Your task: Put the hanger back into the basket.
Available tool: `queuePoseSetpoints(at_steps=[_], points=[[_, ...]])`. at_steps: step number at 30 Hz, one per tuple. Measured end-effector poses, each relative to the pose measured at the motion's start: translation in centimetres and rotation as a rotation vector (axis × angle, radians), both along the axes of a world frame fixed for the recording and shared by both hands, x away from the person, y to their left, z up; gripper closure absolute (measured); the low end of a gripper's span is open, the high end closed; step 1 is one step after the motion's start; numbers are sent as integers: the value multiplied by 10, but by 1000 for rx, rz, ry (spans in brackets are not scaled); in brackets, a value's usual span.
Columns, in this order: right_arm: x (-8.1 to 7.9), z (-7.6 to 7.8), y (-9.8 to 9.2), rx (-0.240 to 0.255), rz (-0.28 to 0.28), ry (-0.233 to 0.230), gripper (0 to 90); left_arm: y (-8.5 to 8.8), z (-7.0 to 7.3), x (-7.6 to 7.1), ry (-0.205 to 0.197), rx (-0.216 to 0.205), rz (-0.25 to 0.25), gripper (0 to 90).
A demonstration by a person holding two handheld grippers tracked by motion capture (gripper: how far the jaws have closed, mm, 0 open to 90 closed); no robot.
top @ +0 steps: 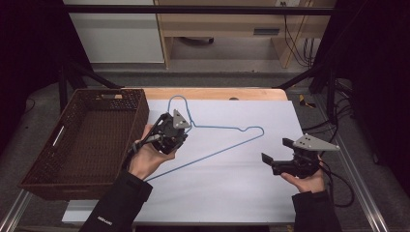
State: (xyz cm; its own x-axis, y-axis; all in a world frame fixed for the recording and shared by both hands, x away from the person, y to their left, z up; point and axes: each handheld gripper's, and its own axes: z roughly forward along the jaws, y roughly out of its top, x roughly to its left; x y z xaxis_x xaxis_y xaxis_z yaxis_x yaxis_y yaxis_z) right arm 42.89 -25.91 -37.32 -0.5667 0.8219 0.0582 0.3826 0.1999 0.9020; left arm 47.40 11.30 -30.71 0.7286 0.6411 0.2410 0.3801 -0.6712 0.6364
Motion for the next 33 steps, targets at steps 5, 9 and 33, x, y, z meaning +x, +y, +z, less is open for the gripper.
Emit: queuePoseSetpoints(at_steps=[5,9,33], points=[[-1,-5,-2,-3,-20,-4,51,11,8,2,-7,-13,27,872],[-2,-6,-4,0,-23,-16,49,17,14,4,-15,-16,44,871],[-7,-9,-7,-2,-29,-30,39,84,59,17,-85,-43,175,872]])
